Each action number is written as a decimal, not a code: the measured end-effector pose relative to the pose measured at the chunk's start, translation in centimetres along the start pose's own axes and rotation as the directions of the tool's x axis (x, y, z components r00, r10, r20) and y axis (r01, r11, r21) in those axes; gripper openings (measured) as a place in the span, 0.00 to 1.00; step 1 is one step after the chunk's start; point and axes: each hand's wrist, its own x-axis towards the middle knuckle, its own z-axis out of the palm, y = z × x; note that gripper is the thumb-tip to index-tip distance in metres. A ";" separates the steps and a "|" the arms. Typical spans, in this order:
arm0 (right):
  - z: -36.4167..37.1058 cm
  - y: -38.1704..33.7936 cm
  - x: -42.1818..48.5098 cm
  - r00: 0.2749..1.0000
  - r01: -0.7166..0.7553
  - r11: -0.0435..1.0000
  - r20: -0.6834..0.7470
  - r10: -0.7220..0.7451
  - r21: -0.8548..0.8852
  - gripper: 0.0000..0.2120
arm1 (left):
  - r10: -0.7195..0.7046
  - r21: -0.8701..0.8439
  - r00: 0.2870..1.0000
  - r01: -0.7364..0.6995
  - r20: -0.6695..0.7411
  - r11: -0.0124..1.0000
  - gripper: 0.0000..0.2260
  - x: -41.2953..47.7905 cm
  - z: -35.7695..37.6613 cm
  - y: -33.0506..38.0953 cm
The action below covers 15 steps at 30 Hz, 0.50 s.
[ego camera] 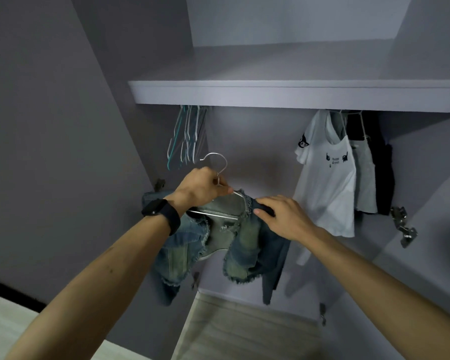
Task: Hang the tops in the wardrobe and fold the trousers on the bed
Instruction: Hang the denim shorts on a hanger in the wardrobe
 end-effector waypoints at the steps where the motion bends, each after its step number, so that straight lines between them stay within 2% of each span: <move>1: -0.1 -0.4 0.2 1.000 0.010 1.000 -0.005 -0.010 0.014 0.15 | 0.017 0.013 1.000 -0.017 -0.010 1.000 0.09 0.0 0.2 0.5; 4: -0.4 -1.2 0.6 1.000 -0.002 1.000 -0.008 0.003 0.025 0.15 | 0.064 0.046 0.997 -0.062 -0.032 0.997 0.08 0.1 1.2 1.5; 6: -0.7 -1.4 1.2 0.999 -0.033 0.999 0.009 0.033 -0.017 0.11 | 0.090 0.064 0.995 -0.088 -0.034 0.994 0.09 0.5 1.5 2.0; 8: -1.1 -1.3 1.8 0.995 -0.066 0.995 0.071 0.071 -0.073 0.07 | 0.099 0.101 0.995 -0.097 -0.015 0.990 0.10 1.0 1.9 2.4; 10: -1.6 -1.3 2.0 0.988 -0.097 0.987 0.111 0.111 -0.124 0.06 | 0.095 0.121 0.995 -0.093 -0.011 0.988 0.12 1.6 2.3 2.8; 15: -2.6 -1.2 0.7 0.977 -0.209 0.971 0.028 0.213 -0.118 0.07 | 0.096 0.039 0.992 -0.093 -0.080 0.995 0.15 2.7 3.1 3.9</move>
